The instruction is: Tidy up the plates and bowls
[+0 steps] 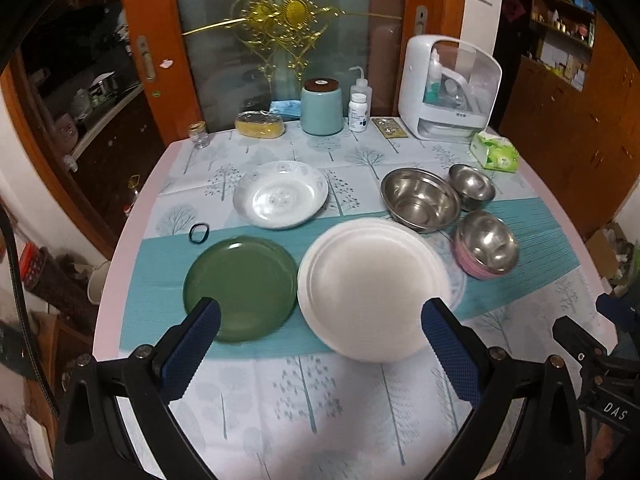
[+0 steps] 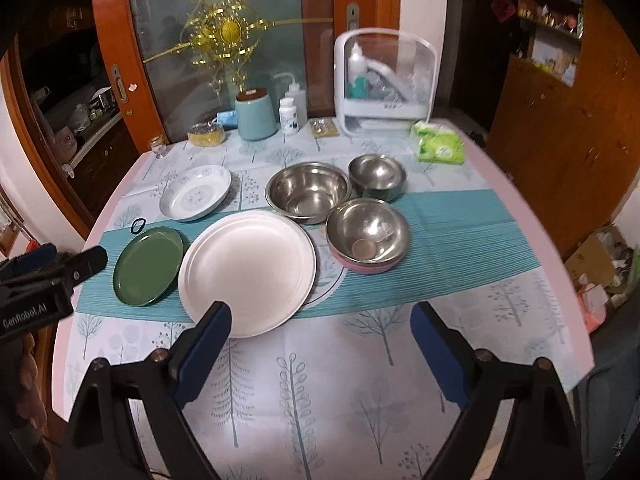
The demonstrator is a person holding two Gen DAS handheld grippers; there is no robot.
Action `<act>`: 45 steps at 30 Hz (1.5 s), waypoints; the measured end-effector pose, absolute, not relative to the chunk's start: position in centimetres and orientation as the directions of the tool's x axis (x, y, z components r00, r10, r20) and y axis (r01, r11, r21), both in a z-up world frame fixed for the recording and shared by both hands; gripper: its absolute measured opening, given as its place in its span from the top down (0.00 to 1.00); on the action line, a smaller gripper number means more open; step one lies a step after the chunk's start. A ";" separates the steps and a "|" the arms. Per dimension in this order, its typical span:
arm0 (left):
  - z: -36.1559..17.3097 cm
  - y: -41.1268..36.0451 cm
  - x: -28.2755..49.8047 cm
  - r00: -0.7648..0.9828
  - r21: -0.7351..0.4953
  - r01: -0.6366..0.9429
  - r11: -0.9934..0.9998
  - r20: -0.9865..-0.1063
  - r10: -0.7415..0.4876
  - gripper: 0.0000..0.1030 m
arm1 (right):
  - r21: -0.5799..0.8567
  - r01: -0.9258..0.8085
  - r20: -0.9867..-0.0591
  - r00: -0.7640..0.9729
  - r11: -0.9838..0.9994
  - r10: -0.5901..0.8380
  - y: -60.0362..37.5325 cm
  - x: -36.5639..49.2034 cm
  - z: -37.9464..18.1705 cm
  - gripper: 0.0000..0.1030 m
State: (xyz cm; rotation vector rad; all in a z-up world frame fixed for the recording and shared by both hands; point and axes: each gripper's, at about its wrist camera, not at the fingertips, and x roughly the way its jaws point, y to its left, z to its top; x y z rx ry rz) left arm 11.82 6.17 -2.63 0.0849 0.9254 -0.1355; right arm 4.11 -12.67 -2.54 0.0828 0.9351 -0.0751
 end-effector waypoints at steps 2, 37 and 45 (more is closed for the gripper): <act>-3.6 6.0 14.1 0.574 0.030 0.182 0.983 -0.815 -0.082 0.03 | 0.060 0.095 -0.821 0.572 0.994 -0.005 -13.3 5.7 -3.8 0.13; -22.0 4.2 34.6 -0.065 -0.266 0.434 0.861 -0.962 -0.264 0.60 | 0.465 0.176 -0.876 0.234 0.868 0.422 -15.7 17.6 -21.2 0.44; -22.3 4.0 35.1 -0.108 -0.280 0.464 0.840 -0.959 -0.260 0.60 | 0.480 0.192 -0.871 0.219 0.856 0.439 -15.5 18.1 -22.1 0.54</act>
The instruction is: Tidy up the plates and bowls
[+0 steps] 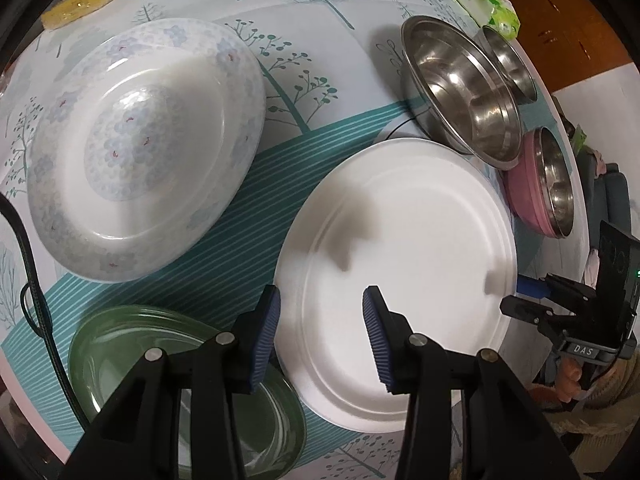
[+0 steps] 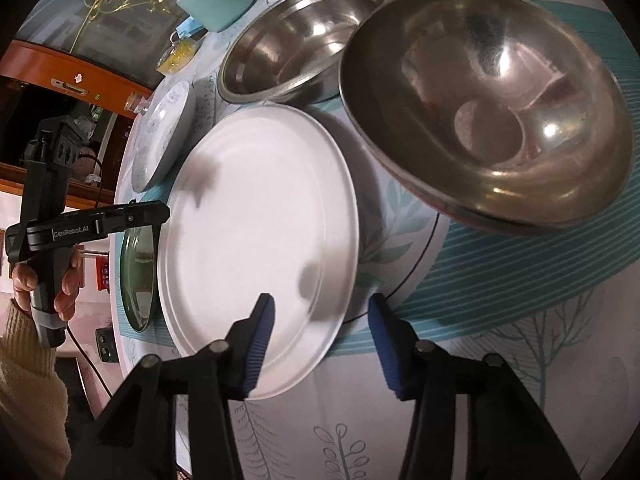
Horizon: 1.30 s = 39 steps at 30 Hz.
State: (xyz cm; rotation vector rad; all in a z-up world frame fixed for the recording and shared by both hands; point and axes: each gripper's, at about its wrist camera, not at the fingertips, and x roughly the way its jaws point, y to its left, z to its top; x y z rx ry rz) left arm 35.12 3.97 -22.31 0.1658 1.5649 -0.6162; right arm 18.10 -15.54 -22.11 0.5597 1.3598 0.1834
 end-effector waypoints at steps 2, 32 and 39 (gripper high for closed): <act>-22.5 3.9 35.4 -0.113 -0.270 0.472 0.839 -0.963 -0.246 0.63 | 0.493 0.188 -0.865 0.216 0.850 0.454 -15.5 18.1 -22.2 0.69; -17.6 5.3 25.8 -0.121 -0.236 0.415 0.879 -0.972 -0.204 0.83 | 0.443 0.179 -0.893 0.182 0.879 0.413 -17.7 14.8 -17.6 0.82; -19.4 6.0 16.0 -0.143 -0.279 0.342 0.898 -0.959 -0.243 0.83 | 0.344 0.132 -0.938 0.087 0.930 0.334 -18.4 11.2 -18.5 0.80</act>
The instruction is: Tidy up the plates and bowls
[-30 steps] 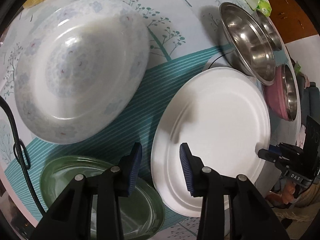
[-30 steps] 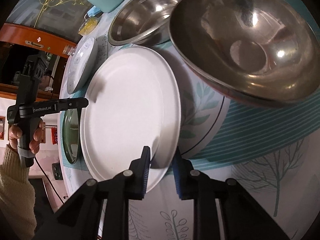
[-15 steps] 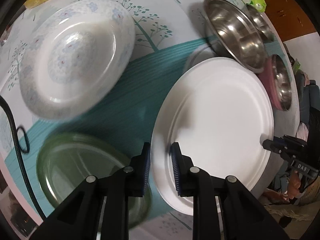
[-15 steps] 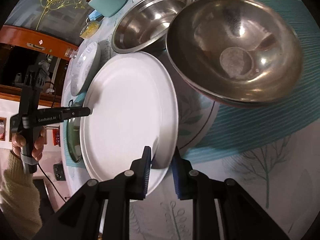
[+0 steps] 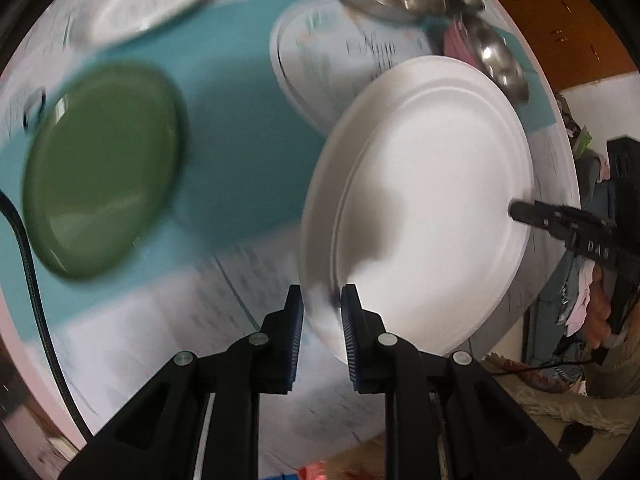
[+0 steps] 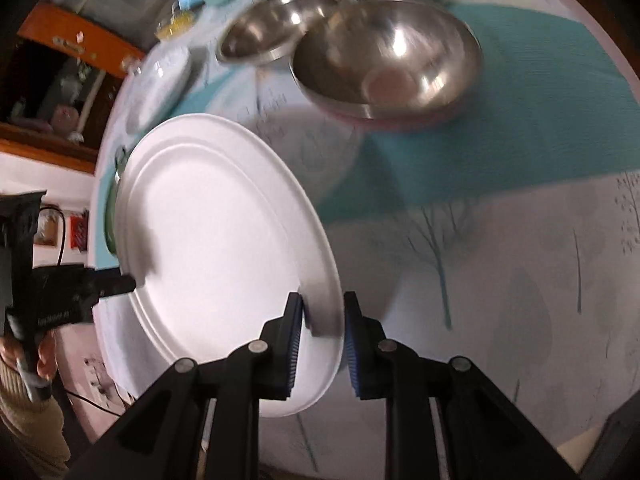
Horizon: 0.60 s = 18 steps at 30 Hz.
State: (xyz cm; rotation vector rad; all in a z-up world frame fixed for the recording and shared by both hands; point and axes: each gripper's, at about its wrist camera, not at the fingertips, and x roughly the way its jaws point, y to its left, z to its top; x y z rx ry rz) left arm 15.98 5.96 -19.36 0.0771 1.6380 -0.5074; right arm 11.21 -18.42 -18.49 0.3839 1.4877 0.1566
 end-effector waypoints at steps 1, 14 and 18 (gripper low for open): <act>-19.9 6.1 15.1 -0.150 -0.287 0.329 0.899 -0.956 -0.250 0.83 | 0.336 0.129 -0.941 0.074 0.933 0.329 -18.4 10.9 -18.7 0.79; -22.4 9.0 9.8 -0.143 -0.317 0.193 0.929 -0.945 -0.293 0.83 | 0.246 0.095 -0.969 0.006 0.964 0.247 -17.3 8.8 -21.5 0.77; -22.6 9.4 10.3 -0.128 -0.315 0.194 0.929 -0.947 -0.294 0.82 | 0.204 0.075 -0.979 0.024 0.976 0.203 -16.8 8.6 -21.2 0.75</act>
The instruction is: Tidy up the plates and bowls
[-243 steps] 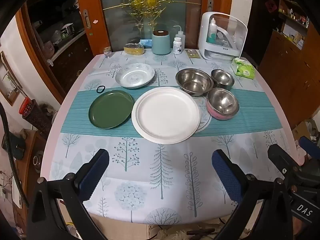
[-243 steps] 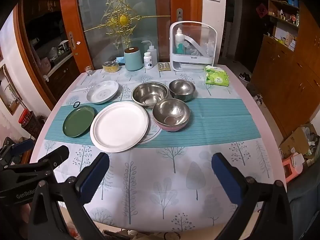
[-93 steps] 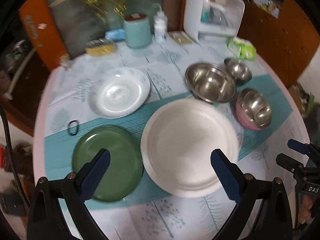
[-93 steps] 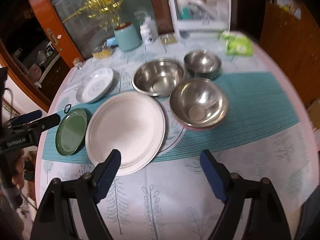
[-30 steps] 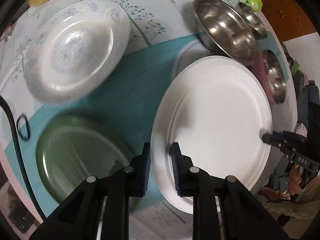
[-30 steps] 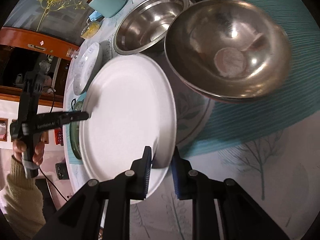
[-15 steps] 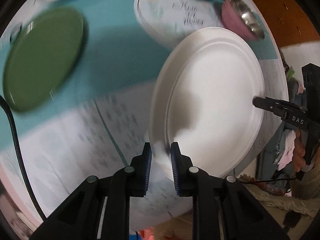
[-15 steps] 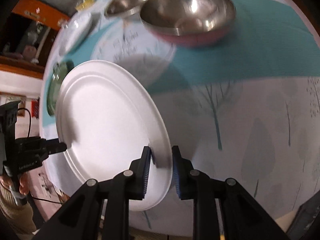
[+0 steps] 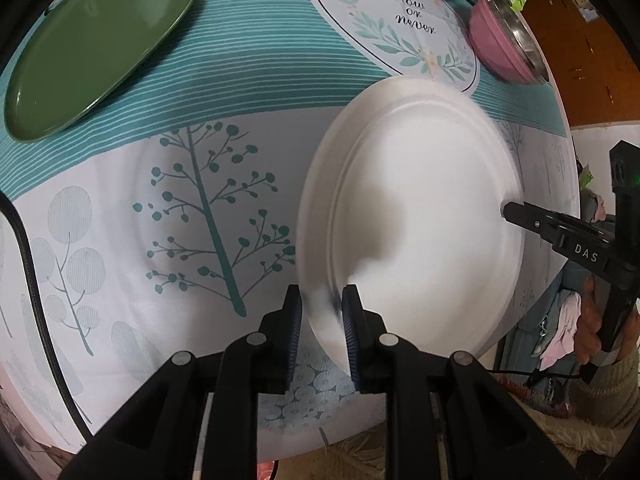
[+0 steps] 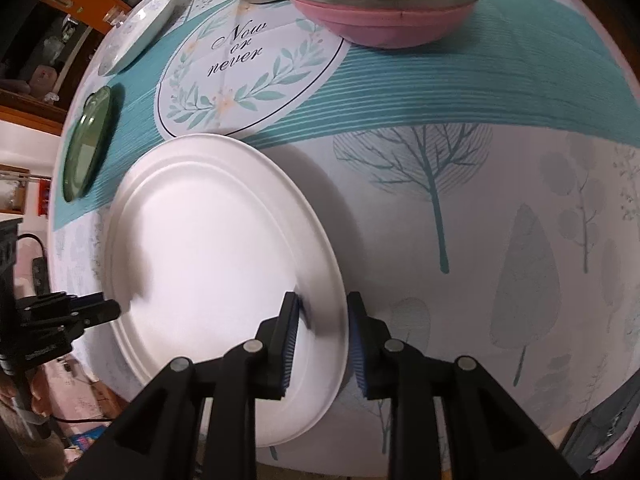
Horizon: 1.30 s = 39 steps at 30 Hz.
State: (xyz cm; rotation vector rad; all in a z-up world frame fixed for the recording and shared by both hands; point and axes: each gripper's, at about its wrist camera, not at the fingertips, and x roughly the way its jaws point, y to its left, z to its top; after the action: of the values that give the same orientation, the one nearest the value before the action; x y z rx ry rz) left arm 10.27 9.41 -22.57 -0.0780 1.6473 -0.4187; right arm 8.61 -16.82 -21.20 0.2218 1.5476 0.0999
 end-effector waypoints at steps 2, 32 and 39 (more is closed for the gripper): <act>-22.7 8.1 9.8 -0.112 -0.293 0.208 0.933 -0.955 -0.275 0.76 | 0.181 0.045 -0.983 0.038 0.982 0.180 -16.1 8.2 -20.9 0.72; -9.3 9.7 3.8 0.325 -0.150 0.188 0.970 -0.923 -0.206 0.17 | 0.138 0.018 -0.955 0.268 0.990 0.128 -12.4 3.1 -12.4 0.55; -6.9 9.0 1.9 0.412 -0.098 0.205 0.974 -0.894 -0.176 0.16 | 0.134 0.001 -0.939 0.320 0.991 0.127 -10.7 0.6 -9.8 0.55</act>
State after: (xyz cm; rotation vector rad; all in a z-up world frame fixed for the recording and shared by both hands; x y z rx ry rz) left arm 1.87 9.01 -6.94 0.0284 1.1209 -0.2394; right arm 0.63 -10.74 -9.83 0.1172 1.2427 0.0827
